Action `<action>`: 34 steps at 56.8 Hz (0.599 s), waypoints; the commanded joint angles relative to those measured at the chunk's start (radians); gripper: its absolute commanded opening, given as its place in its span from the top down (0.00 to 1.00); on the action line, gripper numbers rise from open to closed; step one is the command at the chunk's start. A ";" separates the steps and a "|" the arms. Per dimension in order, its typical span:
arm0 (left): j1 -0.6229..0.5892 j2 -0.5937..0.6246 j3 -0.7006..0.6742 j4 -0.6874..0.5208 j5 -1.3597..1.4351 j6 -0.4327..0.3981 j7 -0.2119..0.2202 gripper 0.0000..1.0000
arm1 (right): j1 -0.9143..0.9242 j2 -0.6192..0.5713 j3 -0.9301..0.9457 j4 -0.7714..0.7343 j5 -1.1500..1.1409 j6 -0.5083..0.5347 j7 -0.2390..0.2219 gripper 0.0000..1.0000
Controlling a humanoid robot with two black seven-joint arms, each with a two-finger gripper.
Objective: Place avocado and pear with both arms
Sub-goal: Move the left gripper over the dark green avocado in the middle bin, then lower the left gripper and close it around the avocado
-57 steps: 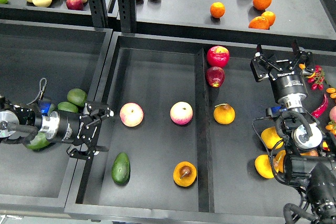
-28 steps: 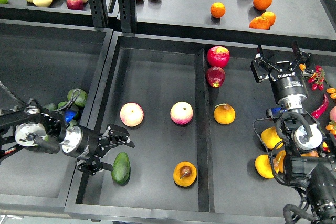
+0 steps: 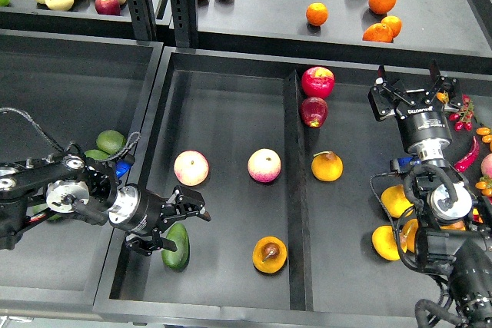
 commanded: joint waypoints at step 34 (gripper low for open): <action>0.011 -0.109 0.021 0.160 0.068 0.000 0.000 0.01 | -0.001 0.000 0.021 0.037 0.011 0.003 0.000 0.01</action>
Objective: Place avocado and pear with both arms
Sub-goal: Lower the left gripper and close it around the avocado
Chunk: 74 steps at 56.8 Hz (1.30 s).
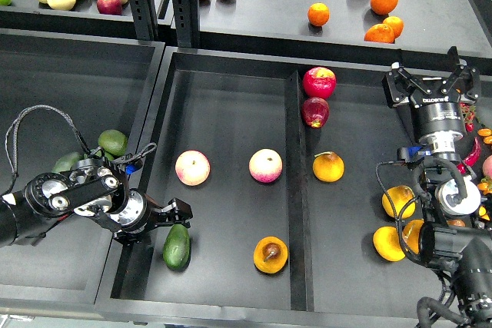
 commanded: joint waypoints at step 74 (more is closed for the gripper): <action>0.028 -0.085 0.017 0.102 0.002 0.000 0.000 0.14 | -0.008 0.000 0.023 0.047 0.006 0.000 0.003 0.01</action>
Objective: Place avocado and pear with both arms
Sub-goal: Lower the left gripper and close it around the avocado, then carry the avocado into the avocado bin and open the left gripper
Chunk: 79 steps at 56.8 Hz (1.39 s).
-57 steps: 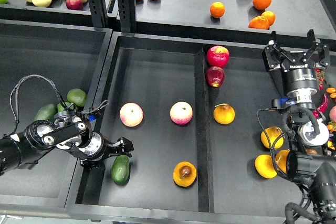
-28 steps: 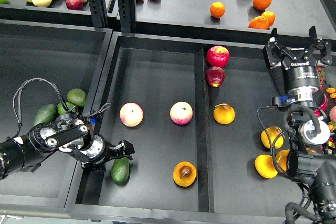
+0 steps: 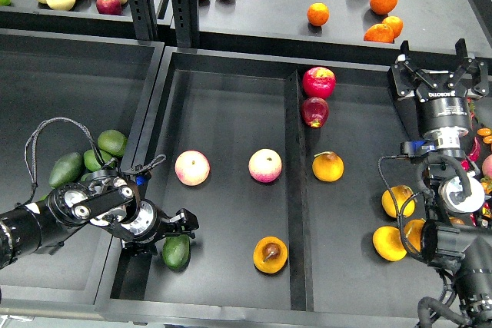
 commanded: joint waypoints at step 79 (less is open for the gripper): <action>-0.137 0.184 -0.182 -0.026 -0.072 0.000 0.000 0.59 | -0.017 0.000 0.022 0.006 -0.001 0.015 0.000 0.01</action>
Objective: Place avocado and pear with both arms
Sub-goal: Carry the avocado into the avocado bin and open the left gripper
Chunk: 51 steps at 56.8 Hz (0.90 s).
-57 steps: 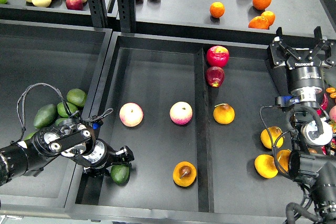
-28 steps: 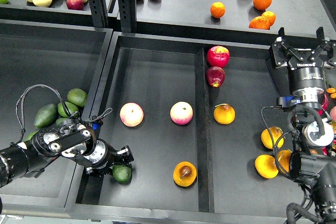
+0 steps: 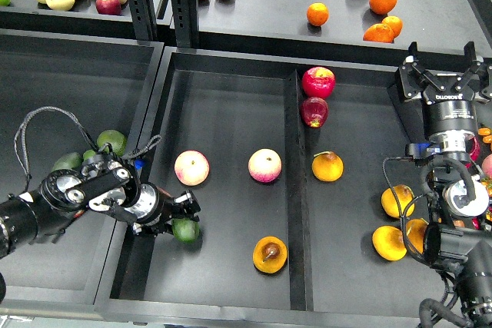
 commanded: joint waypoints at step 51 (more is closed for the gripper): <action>0.050 0.259 0.001 0.053 -0.131 0.000 0.000 0.51 | -0.008 -0.003 0.000 0.001 0.000 0.012 -0.001 0.01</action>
